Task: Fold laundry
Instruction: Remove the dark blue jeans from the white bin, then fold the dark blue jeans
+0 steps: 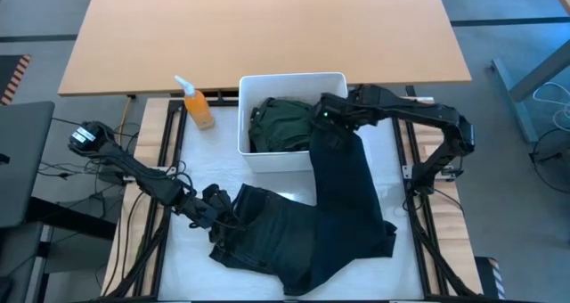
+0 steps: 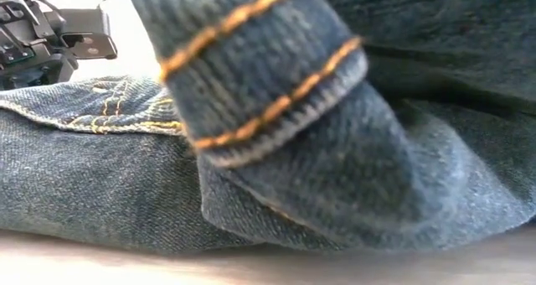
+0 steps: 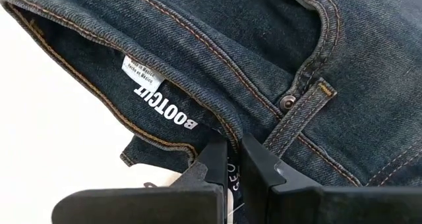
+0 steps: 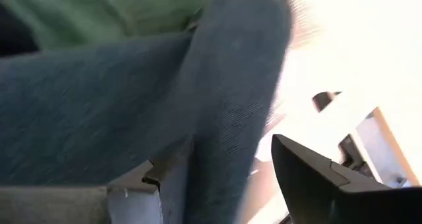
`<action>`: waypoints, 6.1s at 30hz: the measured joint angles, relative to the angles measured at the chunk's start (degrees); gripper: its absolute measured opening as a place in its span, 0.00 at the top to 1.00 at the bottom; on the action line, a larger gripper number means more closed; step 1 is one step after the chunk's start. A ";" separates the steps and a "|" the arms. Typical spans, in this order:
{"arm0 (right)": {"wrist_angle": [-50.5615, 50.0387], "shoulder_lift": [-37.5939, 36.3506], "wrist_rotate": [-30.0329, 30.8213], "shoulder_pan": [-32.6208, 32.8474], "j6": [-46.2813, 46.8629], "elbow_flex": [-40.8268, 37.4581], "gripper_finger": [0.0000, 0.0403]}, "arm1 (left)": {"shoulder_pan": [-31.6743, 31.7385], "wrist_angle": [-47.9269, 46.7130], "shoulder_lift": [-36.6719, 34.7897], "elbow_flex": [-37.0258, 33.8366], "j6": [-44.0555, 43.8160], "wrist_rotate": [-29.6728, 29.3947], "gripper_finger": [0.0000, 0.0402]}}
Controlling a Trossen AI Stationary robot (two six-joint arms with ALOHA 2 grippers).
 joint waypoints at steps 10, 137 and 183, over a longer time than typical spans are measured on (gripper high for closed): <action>1.51 0.22 -7.28 1.46 -5.95 -0.02 0.94 | 0.01 -0.38 -0.06 0.00 2.73 -1.99 0.99; 24.39 -13.78 0.21 51.01 22.33 -9.41 0.65 | 1.17 -30.70 -35.95 5.14 -8.25 6.07 0.99; 90.86 28.46 -10.22 39.07 -0.87 -17.84 0.54 | -11.38 -25.89 -10.90 20.61 -2.50 1.18 0.75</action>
